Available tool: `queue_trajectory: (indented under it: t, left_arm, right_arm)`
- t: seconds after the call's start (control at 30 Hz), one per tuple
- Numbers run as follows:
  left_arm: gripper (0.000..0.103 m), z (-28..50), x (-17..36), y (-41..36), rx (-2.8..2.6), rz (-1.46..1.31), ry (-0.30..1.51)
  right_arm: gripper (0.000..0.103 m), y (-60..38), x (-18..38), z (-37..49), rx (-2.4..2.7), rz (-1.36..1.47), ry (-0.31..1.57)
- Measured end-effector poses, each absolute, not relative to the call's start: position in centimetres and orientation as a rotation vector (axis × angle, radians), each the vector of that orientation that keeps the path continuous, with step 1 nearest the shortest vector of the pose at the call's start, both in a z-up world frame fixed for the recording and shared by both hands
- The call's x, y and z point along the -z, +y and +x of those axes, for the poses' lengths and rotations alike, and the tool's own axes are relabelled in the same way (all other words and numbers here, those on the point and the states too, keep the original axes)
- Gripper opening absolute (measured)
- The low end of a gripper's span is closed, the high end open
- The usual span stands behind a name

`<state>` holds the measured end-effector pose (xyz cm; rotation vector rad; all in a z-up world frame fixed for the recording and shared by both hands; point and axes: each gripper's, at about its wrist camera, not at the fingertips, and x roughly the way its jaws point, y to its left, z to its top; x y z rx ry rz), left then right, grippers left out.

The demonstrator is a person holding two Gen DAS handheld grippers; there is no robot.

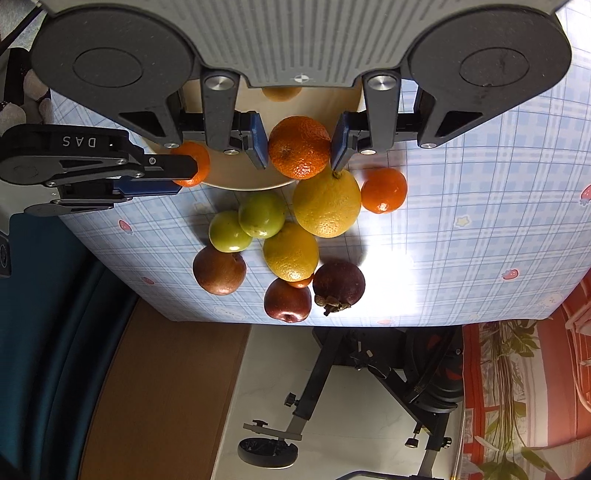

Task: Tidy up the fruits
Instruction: 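Carry both tangerines over the cream plate and open both tools to drop them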

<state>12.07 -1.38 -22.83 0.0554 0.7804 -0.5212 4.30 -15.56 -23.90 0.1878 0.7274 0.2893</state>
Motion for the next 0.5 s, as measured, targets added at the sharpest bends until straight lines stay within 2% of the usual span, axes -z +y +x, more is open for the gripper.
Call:
queue_trajectory:
  t: [0.5]
  left_arm:
    - [0.039,12.0,24.2,-1.0,0.503,0.051,0.825]
  right_arm:
    - [0.03,-15.4,24.9,4.0,-0.281,0.179,0.725]
